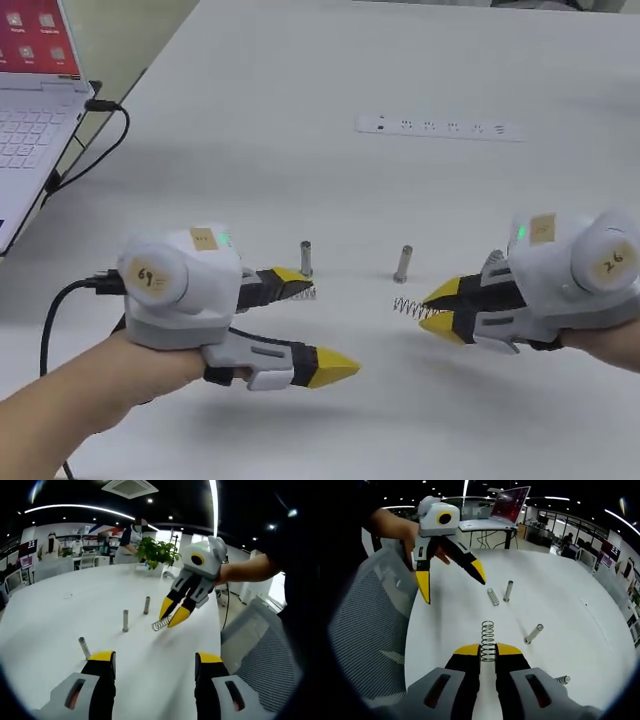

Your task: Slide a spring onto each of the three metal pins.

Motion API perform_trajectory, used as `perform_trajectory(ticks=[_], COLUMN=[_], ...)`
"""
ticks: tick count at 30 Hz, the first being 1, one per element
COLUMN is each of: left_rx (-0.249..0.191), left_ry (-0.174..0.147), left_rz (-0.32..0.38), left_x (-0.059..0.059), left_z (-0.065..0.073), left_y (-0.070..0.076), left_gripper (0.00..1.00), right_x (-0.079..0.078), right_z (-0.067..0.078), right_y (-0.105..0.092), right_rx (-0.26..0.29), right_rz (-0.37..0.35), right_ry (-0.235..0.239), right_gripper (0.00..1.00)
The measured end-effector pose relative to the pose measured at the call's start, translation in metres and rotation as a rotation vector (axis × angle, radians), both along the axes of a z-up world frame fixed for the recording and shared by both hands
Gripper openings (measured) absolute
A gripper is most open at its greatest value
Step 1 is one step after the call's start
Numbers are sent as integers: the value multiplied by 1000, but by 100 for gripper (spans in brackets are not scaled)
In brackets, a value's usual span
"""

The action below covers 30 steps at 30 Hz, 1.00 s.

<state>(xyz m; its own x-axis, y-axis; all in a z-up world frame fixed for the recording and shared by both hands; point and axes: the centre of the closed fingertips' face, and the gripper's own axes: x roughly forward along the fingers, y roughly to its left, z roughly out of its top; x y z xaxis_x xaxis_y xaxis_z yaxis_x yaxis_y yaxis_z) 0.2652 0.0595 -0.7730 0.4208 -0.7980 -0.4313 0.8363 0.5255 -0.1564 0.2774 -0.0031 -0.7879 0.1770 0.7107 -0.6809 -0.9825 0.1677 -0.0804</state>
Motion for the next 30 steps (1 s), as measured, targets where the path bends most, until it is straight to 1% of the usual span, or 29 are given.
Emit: perform_trajectory(ticks=[2, 7, 13, 15, 18, 22, 24, 29, 30], left_rx=[-2, -7, -6, -8, -9, -13, -17, -27, -29], left_ry=[2, 3, -6, -12, -8, -8, -7, -25, -23], left_rz=[-11, -50, -86, -100, -123, -149, -157, -177, -178], left_x=[1, 2, 4, 3, 1, -4, -6, -8, -8], left_z=[0, 2, 4, 4, 4, 4, 5, 8, 8], left_y=[-4, -18, -32, -37, -44, -50, -52, -56, -56], left_gripper=[57, 49, 42, 39, 36, 33, 31, 19, 17], right_x=[-2, -5, -13, -15, -19, -23, -25, -29, -29], right_z=[0, 0, 4, 5, 7, 13, 14, 15, 15], right_y=[1, 4, 5, 6, 6, 6, 7, 8, 8], right_rx=[2, 5, 10, 12, 23, 49, 51, 51, 51], right_rz=[16, 52, 92, 109, 148, 180, 191, 215, 217], right_ry=[2, 1, 2, 1, -7, 0, 3, 7, 7], right_gripper=[8, 8, 8, 8, 8, 8, 8, 8, 8])
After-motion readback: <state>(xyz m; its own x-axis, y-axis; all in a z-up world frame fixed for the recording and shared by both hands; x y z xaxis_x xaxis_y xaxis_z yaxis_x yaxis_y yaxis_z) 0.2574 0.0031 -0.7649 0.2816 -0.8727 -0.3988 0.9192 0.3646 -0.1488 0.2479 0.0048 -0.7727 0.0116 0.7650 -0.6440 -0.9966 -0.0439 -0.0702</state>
